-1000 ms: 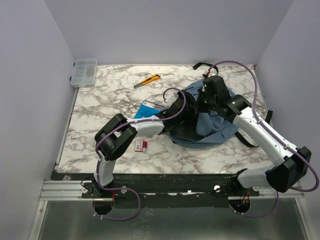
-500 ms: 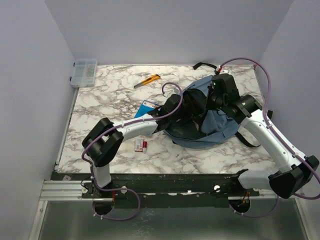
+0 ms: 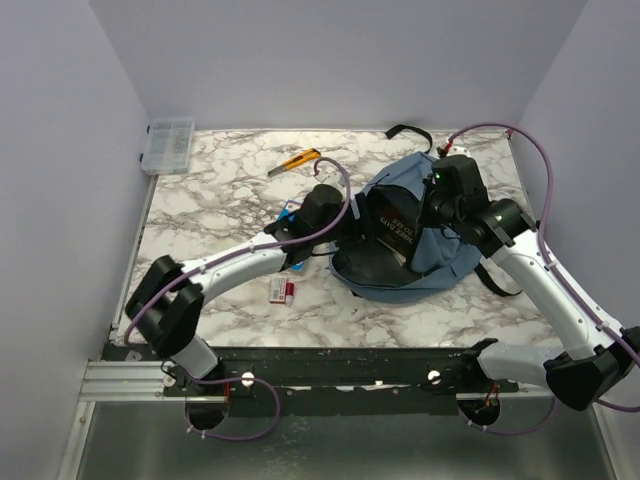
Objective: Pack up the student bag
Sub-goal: Place the book in the student bag, then pick up the book from the center of the board.
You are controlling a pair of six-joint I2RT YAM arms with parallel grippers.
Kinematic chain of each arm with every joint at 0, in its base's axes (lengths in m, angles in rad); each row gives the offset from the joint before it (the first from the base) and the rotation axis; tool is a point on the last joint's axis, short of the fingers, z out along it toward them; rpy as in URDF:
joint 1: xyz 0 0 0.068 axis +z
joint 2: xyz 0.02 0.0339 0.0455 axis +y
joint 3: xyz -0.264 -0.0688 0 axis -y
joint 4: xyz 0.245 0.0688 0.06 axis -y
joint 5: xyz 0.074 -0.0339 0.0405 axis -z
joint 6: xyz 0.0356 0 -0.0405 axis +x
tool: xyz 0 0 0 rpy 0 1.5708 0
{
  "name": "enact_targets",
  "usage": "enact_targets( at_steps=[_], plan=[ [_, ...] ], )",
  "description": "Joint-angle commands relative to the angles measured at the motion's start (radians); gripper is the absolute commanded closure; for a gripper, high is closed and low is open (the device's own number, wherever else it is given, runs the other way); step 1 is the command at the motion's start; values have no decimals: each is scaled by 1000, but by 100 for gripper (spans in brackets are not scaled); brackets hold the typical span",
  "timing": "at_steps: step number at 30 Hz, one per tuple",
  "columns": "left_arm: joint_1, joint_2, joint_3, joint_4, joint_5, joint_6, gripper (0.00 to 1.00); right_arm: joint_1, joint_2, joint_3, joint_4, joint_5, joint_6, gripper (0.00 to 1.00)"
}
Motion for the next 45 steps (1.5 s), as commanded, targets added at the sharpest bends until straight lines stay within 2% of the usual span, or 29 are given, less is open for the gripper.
enact_targets(
  at_steps=[1, 4, 6, 9, 12, 14, 16, 19, 23, 25, 27, 31, 36, 40, 45],
  plan=[
    [82, -210, -72, -5, 197, 115, 24, -8, -50, -46, -52, 125, -2, 99],
    [171, -328, -135, -14, 317, 142, 21, -8, -52, -46, -118, 241, 7, 99],
    [265, -391, -140, -75, 393, 183, 20, -7, -64, -47, -133, 263, 8, 99],
    [391, -412, -91, -237, 451, 323, 19, -8, -85, -91, -74, 86, -38, 93],
    [487, -378, -7, -409, 366, 445, 18, -8, -74, -144, 16, -161, -45, 76],
    [536, -362, -11, -408, 308, 491, 17, -6, -60, -176, 76, -310, -12, 67],
    [591, -335, -14, -414, 236, 466, 17, -2, -58, -224, 169, -448, 22, 60],
    [654, -271, -18, -388, 203, 453, 16, 20, -75, -261, 244, -513, 59, 47],
    [683, -149, -2, -397, 184, 465, 12, 47, -51, -218, 279, -544, 73, 34],
    [690, -106, 4, -404, 232, 441, 12, 89, -27, -196, 318, -544, 90, 28],
    [688, -91, -11, -370, 269, 403, 12, 111, 0, -222, 426, -590, 136, 24],
    [691, -49, -6, -381, 245, 367, 12, 153, 110, -310, 682, -610, 298, 24],
    [696, 20, 24, -416, 241, 360, 12, 219, 301, -303, 845, -550, 421, 28],
    [695, 66, 43, -448, 209, 378, 12, 240, 437, -252, 830, -497, 492, 35],
    [694, 89, 43, -456, 208, 376, 12, 246, 515, -231, 769, -367, 512, 33]
  ],
)
